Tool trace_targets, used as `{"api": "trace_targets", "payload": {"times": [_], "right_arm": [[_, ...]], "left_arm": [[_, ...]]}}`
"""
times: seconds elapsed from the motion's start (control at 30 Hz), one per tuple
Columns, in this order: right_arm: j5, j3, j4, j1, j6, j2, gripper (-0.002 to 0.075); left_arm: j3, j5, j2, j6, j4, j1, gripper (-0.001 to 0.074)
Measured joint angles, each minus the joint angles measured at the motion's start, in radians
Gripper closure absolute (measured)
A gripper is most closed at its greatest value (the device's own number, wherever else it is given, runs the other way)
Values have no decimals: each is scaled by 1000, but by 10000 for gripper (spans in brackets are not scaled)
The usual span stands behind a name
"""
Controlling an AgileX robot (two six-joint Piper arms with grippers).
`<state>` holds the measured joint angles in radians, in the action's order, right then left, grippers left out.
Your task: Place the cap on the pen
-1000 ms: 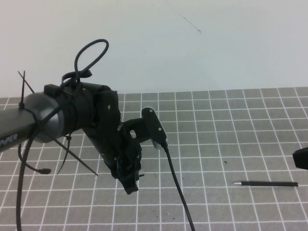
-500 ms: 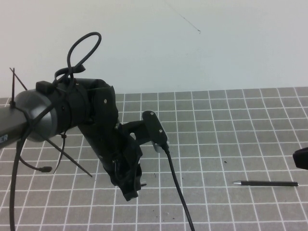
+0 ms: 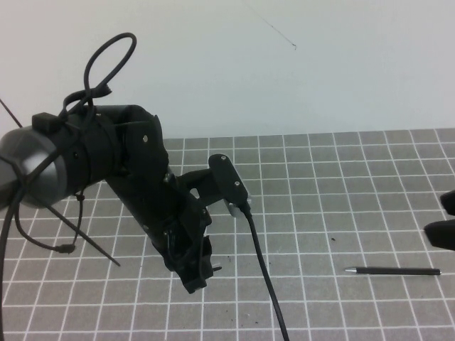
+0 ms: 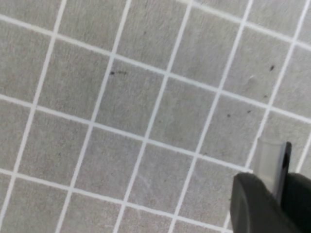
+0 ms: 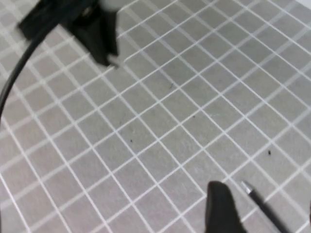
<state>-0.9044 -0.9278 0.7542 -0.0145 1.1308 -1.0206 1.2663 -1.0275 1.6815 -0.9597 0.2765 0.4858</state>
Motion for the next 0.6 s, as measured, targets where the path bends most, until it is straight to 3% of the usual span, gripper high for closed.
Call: {"api": "trace_targets", "payload": {"times": [0.27, 0.6], "right_arm": [[121, -66, -260, 196, 1, -35, 345], [122, -145, -409, 291, -5, -320, 344]], "left_arm": [[0, -79, -7, -2, 9, 0, 654], [0, -153, -7, 8, 25, 0, 654]]}}
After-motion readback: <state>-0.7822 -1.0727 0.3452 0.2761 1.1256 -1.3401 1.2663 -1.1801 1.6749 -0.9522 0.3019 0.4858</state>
